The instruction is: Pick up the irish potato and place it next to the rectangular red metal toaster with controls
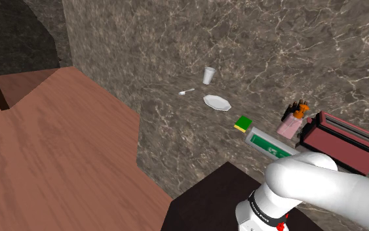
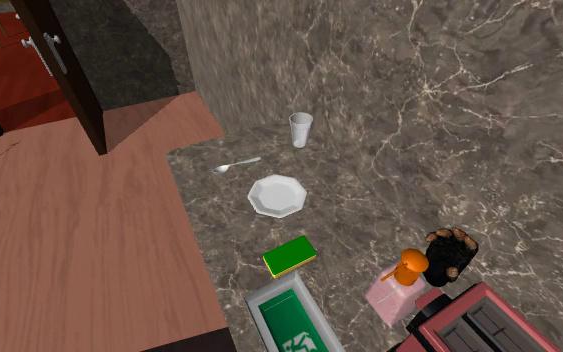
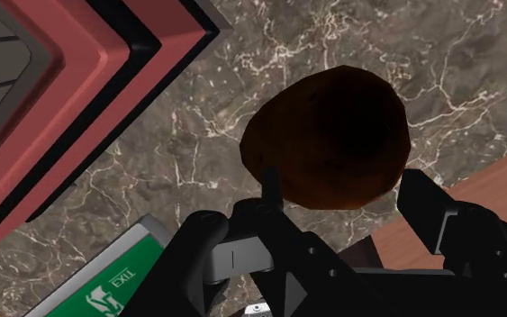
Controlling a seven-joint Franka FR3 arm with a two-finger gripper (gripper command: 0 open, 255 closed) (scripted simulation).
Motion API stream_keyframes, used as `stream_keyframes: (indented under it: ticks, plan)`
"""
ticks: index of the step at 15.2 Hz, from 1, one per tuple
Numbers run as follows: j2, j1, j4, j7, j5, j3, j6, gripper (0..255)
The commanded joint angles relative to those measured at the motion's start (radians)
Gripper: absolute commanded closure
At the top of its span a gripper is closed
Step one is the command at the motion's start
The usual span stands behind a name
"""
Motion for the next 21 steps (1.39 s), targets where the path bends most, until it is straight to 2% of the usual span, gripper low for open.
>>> stream_keyframes:
  ticks: [1,21]
  plan:
    - [-0.010,-0.002,-0.018,0.004,-0.013,-0.015,0.018,255]
    - [-0.098,-0.023,-0.174,0.041,-0.148,-0.166,0.180,255]
